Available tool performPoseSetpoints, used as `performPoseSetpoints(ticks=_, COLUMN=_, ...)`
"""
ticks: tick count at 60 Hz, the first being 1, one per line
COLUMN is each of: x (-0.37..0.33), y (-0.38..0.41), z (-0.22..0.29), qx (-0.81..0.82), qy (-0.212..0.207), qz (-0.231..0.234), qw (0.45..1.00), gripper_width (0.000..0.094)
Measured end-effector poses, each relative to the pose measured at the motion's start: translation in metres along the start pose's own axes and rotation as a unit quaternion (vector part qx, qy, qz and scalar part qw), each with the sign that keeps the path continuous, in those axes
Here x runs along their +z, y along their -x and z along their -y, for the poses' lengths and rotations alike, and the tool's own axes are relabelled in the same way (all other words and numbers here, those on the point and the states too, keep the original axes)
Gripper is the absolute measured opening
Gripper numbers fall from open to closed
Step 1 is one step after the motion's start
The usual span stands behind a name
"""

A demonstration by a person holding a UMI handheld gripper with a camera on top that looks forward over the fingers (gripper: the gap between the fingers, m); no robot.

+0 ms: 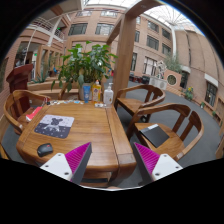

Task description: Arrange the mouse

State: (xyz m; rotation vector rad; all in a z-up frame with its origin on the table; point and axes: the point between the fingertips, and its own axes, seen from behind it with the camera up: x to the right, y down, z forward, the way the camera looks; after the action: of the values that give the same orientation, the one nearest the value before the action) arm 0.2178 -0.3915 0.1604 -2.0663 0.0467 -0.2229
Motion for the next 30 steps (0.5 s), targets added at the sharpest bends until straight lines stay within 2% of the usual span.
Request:
performPoseSetpoints(ticks=8, x=-0.004, y=0.015, z=-0.031, qx=0.008, qy=0.023, qz=-0.018, qw=1.000, gripper_width=0.0853)
performPoseSetpoints(ticks=13, x=-0.005, y=0.037, z=-0.061, qx=0.009, qy=0.036, qz=-0.013, qw=0.999, gripper_width=0.0853)
performPoseSetpoints(ticks=23, x=-0.013, y=0.104, z=-0.103, qx=0.011, qy=0.046, qz=0.044, qw=0.998, gripper_width=0.0842)
performPoseSetpoints(ticks=30, x=-0.008, y=0.183, z=-0.119, qx=0.009, qy=0.052, qz=0.107, qw=0.993, gripper_width=0.0850)
